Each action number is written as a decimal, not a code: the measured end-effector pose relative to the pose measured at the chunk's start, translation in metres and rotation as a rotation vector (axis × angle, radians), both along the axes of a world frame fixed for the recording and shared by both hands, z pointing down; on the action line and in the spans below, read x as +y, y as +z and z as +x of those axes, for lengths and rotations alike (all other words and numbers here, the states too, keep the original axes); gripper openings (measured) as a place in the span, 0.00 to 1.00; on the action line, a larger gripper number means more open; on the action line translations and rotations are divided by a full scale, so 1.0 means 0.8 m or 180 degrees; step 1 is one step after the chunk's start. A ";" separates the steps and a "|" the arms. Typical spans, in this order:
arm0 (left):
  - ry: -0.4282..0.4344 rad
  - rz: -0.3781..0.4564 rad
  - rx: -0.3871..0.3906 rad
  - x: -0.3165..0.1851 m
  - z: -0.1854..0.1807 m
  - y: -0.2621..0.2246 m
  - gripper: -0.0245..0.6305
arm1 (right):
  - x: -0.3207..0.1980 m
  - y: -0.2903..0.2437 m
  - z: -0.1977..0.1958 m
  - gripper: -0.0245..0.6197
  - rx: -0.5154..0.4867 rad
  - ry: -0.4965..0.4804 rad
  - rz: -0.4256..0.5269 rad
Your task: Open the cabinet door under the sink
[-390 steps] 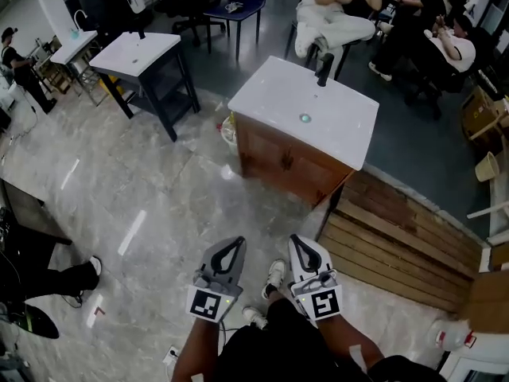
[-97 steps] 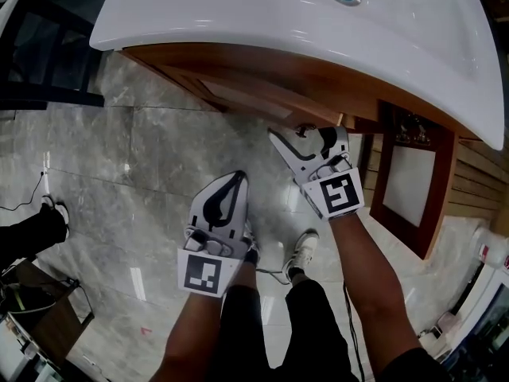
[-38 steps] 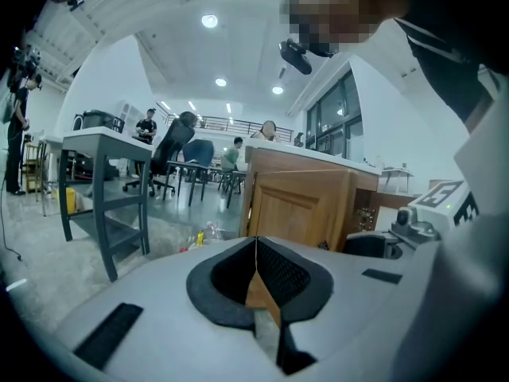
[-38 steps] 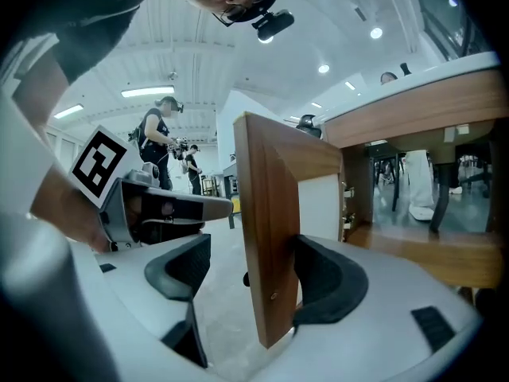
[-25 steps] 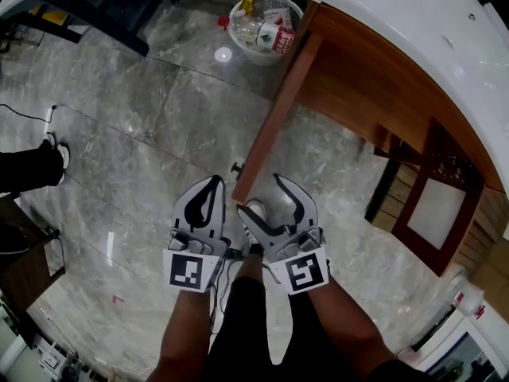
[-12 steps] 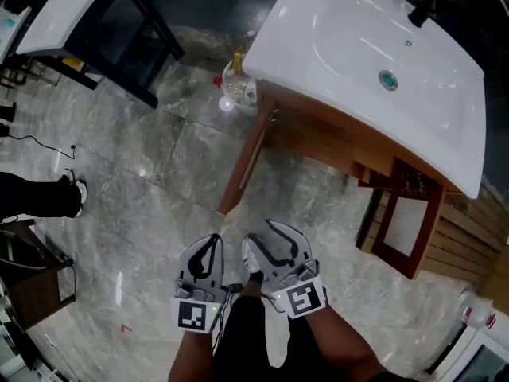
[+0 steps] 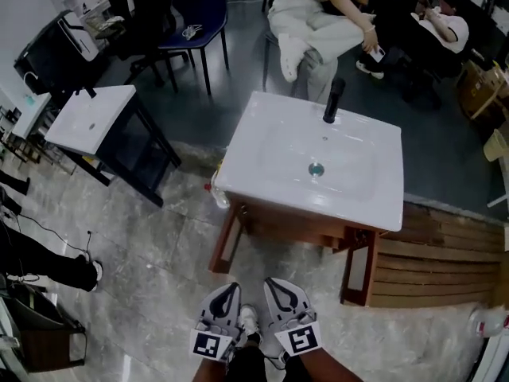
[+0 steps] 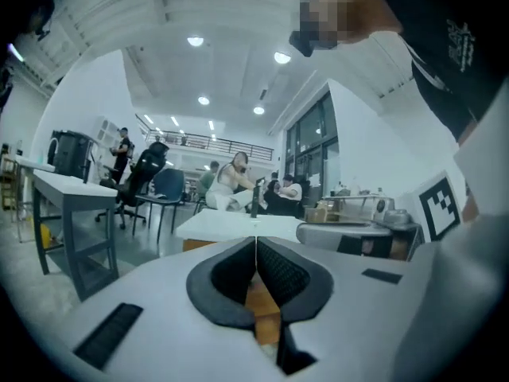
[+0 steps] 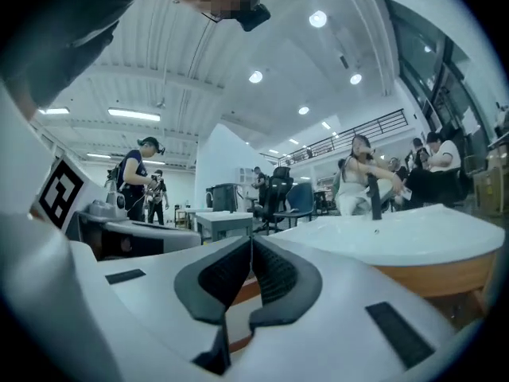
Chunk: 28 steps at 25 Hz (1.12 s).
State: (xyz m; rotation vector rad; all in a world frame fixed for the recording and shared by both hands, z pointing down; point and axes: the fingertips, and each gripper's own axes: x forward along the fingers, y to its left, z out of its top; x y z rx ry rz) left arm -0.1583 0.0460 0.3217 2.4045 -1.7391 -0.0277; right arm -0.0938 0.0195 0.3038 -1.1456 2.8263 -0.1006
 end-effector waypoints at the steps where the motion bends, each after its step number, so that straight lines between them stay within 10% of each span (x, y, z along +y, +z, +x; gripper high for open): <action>1: 0.0102 0.0022 -0.0002 0.001 0.016 -0.013 0.07 | 0.002 -0.019 0.013 0.08 -0.0010 0.0047 0.0030; 16: 0.0922 0.0383 -0.0243 0.000 0.161 -0.162 0.07 | 0.046 -0.174 0.197 0.08 0.0519 0.0718 0.0589; 28: 0.1142 0.0520 -0.0301 0.023 0.209 -0.213 0.07 | 0.077 -0.221 0.251 0.08 0.0573 0.1017 0.0776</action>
